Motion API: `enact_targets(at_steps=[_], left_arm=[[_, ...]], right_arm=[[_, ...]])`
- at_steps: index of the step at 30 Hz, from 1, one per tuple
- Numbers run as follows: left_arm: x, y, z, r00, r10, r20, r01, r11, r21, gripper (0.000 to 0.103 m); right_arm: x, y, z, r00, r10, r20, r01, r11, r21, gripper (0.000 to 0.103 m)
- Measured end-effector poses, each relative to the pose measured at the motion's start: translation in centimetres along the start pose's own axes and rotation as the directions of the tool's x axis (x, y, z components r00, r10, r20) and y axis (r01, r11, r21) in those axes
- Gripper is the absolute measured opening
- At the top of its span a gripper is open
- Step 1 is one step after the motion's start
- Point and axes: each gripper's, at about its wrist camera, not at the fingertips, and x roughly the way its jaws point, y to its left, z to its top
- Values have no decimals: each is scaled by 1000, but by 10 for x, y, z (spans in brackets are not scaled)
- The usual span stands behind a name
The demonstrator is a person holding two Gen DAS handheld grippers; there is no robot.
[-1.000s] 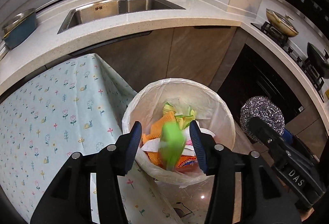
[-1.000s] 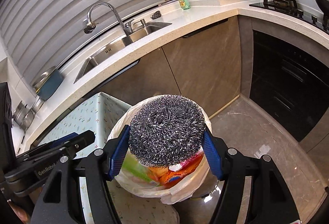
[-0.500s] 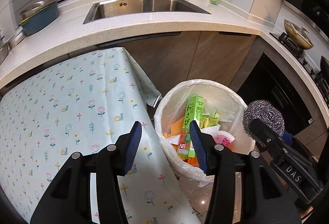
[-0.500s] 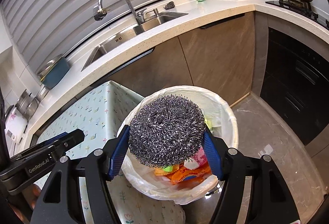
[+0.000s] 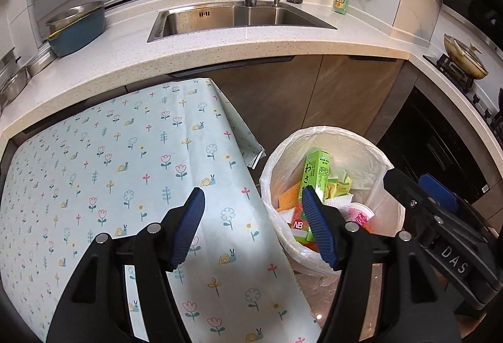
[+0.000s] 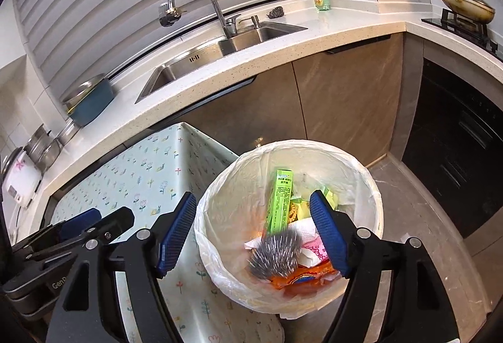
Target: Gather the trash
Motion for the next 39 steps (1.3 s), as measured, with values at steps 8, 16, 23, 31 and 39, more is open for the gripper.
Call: enact_targets(at_steps=[8, 16, 23, 31, 39], left_arm=[[-20, 2, -7, 999, 20, 29, -20, 1000, 5, 64], [-48, 5, -17, 997, 42, 64, -42, 999, -1, 74], [-68, 8, -33, 994, 73, 81, -73, 997, 0, 83], [-85, 13, -54, 990, 109, 88, -109, 994, -3, 88], [-94, 17, -67, 989, 121, 83, -120, 993, -10, 91]], right_arm=[[-21, 15, -3, 1000, -16, 12, 17, 996, -85, 72], [-51, 22, -9, 999, -21, 28, 24, 990, -138, 77], [-71, 24, -18, 999, -31, 22, 34, 986, -163, 84], [-84, 25, -35, 999, -37, 0, 37, 980, -196, 85], [-94, 33, -51, 999, -50, -8, 46, 966, -256, 97]])
